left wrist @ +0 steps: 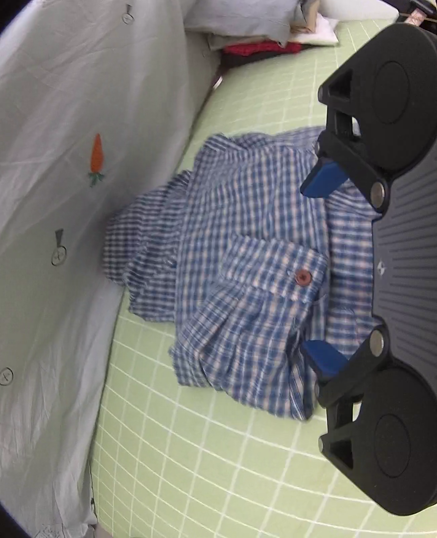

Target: Fold clothes

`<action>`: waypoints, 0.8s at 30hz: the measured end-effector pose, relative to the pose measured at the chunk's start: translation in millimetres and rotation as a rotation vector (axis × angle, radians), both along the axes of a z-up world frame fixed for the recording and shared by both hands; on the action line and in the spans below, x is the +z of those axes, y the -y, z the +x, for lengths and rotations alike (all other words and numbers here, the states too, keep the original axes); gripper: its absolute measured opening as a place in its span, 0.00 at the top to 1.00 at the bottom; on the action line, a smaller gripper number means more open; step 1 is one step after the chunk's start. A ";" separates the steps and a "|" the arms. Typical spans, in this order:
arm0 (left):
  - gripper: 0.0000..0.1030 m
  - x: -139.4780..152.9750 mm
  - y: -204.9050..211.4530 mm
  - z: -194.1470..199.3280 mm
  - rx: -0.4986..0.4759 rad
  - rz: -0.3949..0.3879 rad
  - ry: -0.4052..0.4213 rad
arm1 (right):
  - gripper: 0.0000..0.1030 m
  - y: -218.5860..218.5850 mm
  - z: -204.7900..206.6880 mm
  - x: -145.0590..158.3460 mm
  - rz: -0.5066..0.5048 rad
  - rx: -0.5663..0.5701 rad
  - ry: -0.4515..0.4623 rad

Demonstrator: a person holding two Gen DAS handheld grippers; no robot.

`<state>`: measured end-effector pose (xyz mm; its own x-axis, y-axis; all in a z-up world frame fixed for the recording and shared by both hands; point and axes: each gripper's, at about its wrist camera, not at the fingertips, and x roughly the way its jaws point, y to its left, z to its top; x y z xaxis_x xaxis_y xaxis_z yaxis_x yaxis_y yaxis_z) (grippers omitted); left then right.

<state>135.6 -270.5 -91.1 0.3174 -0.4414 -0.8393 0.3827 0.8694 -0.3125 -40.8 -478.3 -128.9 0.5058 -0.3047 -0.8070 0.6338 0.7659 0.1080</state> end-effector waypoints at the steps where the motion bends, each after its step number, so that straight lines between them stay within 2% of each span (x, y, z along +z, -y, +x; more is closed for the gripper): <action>1: 0.11 -1.0 -2.7 0.6 0.008 0.025 -0.002 | 0.00 -5.3 5.4 2.2 -0.024 0.030 0.000; 6: 0.10 -11.7 -33.8 13.6 0.103 0.139 -0.023 | 0.00 -37.7 45.1 13.7 -0.097 0.186 0.050; 11: 0.08 -37.5 -61.4 28.9 0.205 0.247 -0.107 | 0.00 -78.1 101.5 17.7 -0.102 0.372 0.057; 13: 0.08 -47.1 -68.4 33.3 0.233 0.271 -0.134 | 0.00 -92.7 120.0 15.0 -0.067 0.445 0.058; 16: 0.08 -56.8 -76.8 39.0 0.259 0.285 -0.159 | 0.00 -108.8 140.7 10.7 0.005 0.497 0.072; 20: 0.04 -61.2 -78.0 44.0 0.243 0.319 -0.136 | 0.00 -125.4 160.4 0.1 0.074 0.562 0.068; 24: 0.00 -65.0 -72.8 44.3 0.202 0.363 -0.118 | 0.15 -136.4 171.9 -8.6 0.118 0.606 0.059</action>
<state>179.9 -197.7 -156.0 0.2593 -0.0492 -0.9645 0.1731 0.9849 -0.0038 131.1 -341.9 -137.5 0.6058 0.1400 -0.7832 0.0801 0.9686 0.2352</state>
